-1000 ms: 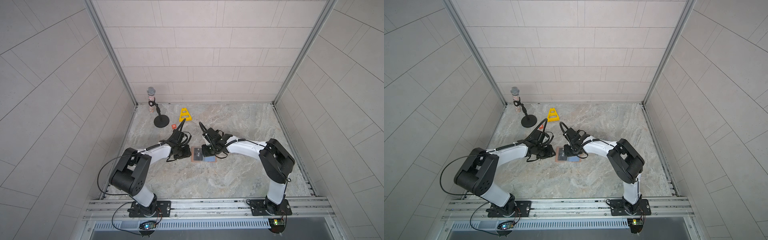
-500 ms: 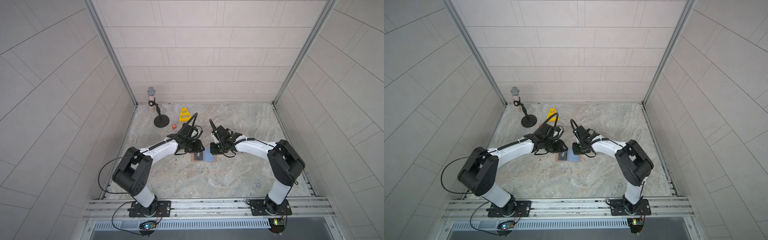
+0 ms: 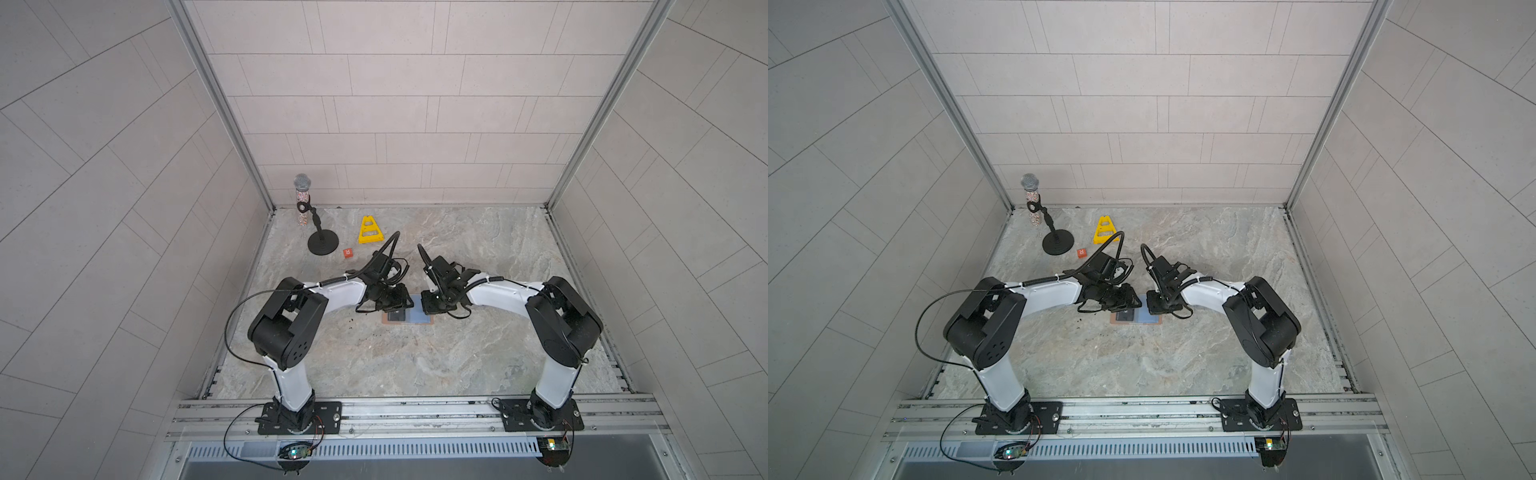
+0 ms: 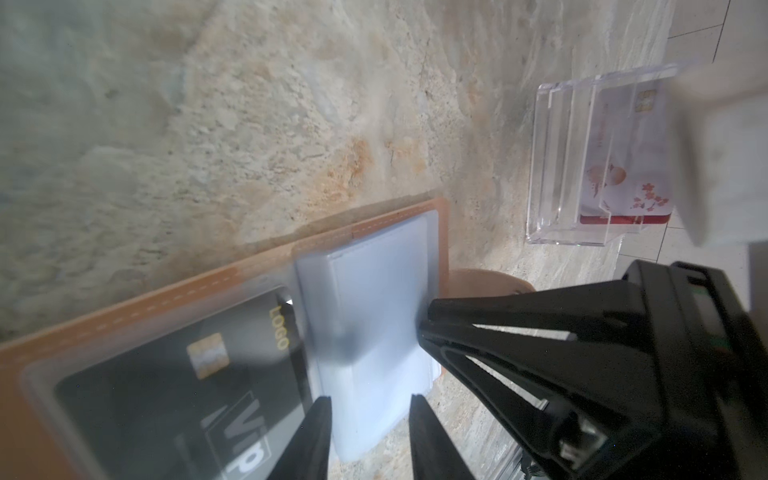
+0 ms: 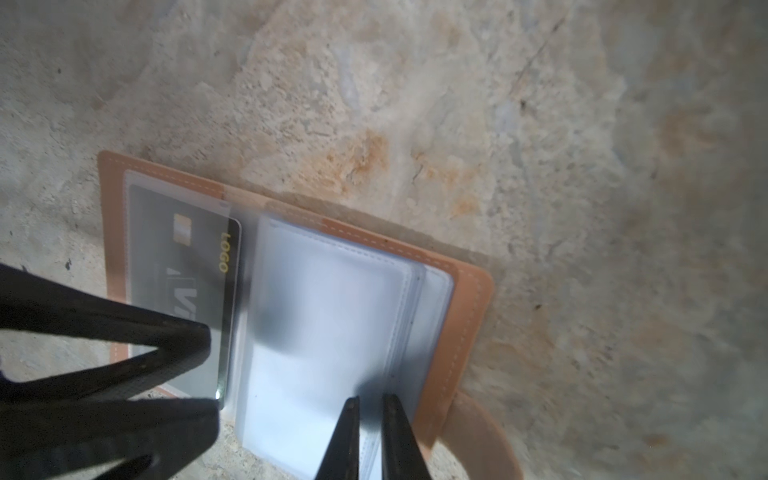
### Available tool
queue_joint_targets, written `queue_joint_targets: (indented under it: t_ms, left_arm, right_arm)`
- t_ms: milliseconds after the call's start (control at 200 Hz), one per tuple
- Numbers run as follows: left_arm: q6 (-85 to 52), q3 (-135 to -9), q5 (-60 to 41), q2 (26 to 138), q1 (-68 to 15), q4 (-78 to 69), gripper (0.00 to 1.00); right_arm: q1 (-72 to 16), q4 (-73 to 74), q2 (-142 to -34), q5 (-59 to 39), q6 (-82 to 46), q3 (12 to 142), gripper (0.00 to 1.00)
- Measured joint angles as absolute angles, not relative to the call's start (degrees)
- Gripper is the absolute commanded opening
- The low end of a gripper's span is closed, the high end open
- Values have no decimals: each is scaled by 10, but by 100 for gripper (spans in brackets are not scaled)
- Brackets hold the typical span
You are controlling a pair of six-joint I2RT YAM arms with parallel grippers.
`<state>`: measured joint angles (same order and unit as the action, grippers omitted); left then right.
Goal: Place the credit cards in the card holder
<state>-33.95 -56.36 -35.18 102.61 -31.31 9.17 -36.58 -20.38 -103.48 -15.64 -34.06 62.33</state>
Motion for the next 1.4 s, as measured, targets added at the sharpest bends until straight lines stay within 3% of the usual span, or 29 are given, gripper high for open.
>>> queue_joint_targets:
  t_ms: [325, 586, 861, 1121, 1401]
  left_arm:
    - [-351, -567, -363, 1054, -313, 70, 36]
    - [-356, -567, -358, 1054, -313, 67, 20]
    - [-352, -566, -349, 1054, -315, 67, 10]
    - [-351, -558, -335, 1054, -316, 63, 9]
    - [-350, -552, -331, 1050, -316, 59, 10]
  right_arm:
    - [-366, -190, -1039, -165, -341, 623, 13]
    - [-366, -185, -1040, -166, -341, 623, 13]
    - [-362, -185, -1030, -162, -341, 614, 19]
    - [-345, -185, -1004, -172, -340, 605, 20]
    - [-340, -180, -1002, -198, -342, 605, 10]
